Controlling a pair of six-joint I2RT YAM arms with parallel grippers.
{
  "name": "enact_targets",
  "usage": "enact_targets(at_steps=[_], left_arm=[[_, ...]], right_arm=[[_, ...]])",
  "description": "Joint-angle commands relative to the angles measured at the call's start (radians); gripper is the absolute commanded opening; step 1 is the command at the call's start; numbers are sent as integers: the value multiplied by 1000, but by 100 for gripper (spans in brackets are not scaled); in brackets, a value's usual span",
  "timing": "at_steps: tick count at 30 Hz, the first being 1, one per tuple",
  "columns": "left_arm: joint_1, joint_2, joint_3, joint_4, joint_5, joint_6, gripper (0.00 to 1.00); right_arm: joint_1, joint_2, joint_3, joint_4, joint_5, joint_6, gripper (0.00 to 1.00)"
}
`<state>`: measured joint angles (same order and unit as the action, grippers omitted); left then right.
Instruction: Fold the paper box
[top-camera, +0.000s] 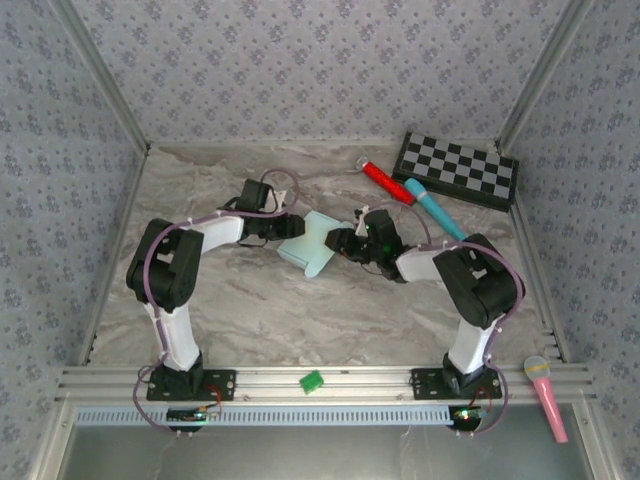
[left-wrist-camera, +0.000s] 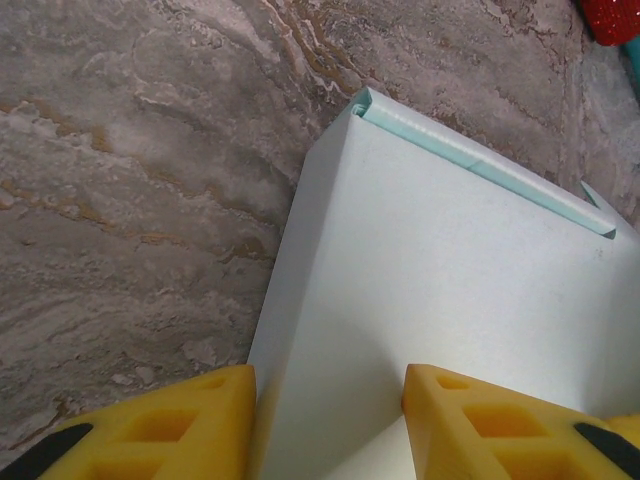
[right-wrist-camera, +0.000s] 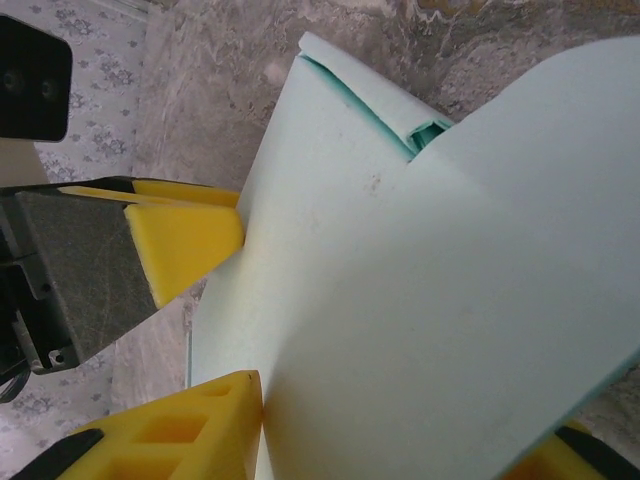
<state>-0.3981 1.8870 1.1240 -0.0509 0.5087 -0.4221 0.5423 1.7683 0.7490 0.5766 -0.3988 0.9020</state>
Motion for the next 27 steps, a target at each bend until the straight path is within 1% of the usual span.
enact_targets(at_steps=[1,11,20,27], left_arm=[[-43,-7,-1,41,93,-35,44],[-66,1,14,68,119,-64,44],[-76,2,12,88,134,-81,44],[-76,9,10,95,129,-84,44]], right_arm=[[26,-54,56,-37,-2,-57,39],[35,-132,88,-160,47,-111,39],[39,-142,140,-251,62,-139,39],[46,-147,192,-337,80,-170,43]])
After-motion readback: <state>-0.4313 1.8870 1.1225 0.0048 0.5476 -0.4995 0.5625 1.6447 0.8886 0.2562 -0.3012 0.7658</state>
